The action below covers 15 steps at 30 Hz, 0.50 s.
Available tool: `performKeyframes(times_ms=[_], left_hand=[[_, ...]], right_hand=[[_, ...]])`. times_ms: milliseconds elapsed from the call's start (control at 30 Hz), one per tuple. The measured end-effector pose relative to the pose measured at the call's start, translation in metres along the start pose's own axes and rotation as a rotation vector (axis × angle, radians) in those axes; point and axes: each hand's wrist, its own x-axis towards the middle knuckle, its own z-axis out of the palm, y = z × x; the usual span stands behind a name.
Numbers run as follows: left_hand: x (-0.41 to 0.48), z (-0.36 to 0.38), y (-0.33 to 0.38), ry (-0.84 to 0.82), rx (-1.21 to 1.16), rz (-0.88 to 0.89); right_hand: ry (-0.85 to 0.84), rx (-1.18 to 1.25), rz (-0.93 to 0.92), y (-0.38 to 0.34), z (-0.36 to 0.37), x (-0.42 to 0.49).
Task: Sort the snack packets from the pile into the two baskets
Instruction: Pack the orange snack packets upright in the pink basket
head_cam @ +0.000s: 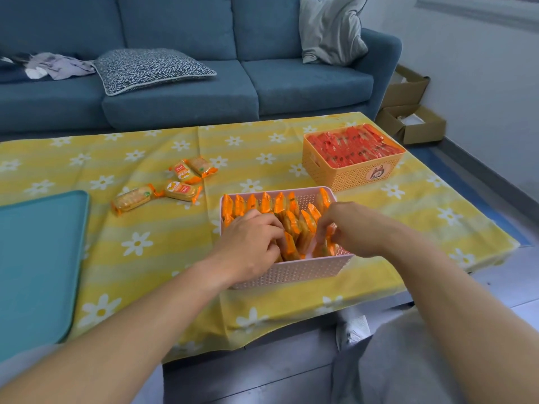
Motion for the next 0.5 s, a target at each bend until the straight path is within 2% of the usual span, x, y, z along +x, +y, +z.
performKeyframes(times_ms=[67, 167, 233, 367, 500], left_hand=[[0.002, 0.002, 0.002, 0.083, -0.035, -0.012], [0.004, 0.002, 0.010, 0.155, -0.073, -0.016], [0.004, 0.003, 0.014, 0.119, -0.080, 0.026], [0.004, 0.011, 0.013, -0.026, 0.111, 0.083], [0.006, 0.009, 0.011, -0.026, 0.195, 0.102]], right_hand=[[-0.008, 0.081, -0.013, -0.010, 0.011, 0.006], [0.110, 0.191, 0.023, -0.021, 0.030, 0.018], [0.184, 0.277, 0.074, -0.023, 0.038, 0.021], [0.200, 0.351, 0.148, -0.013, 0.030, 0.020], [0.338, 0.314, 0.226, 0.002, 0.015, 0.013]])
